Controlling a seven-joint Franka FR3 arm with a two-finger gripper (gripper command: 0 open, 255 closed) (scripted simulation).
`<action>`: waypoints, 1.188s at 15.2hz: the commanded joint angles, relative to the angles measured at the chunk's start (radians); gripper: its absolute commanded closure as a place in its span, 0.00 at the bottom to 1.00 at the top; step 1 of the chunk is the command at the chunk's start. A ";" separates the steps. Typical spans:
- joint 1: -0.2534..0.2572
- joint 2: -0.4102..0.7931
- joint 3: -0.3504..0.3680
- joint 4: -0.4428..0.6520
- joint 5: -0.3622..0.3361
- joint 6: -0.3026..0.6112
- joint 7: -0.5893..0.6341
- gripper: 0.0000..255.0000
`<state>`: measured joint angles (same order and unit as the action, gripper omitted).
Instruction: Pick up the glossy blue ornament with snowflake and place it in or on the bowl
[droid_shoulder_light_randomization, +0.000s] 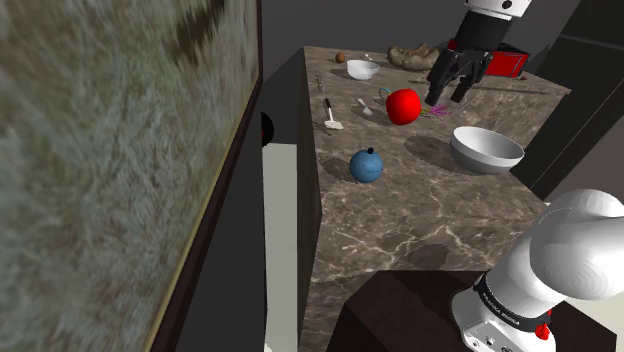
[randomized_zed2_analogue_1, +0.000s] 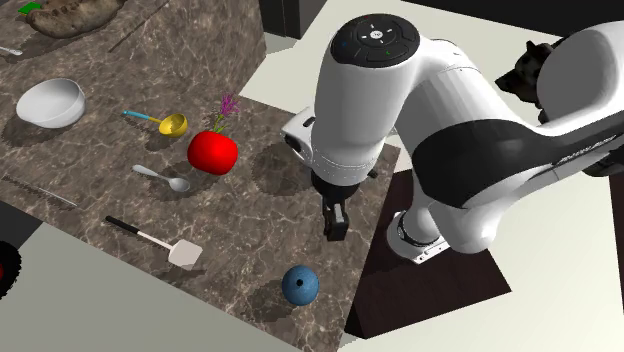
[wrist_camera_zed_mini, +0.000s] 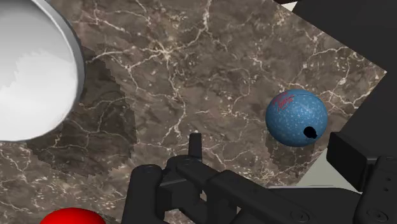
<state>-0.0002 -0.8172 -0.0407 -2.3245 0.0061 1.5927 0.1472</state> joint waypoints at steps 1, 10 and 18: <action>0.000 0.000 0.000 0.000 0.000 0.000 0.000 0.00; -0.129 0.435 0.151 0.155 0.167 -0.014 0.631 0.00; -0.173 0.660 0.166 0.198 0.269 0.034 0.950 0.00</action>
<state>-0.1725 -0.1619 0.1249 -2.1181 0.2708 1.6171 1.0876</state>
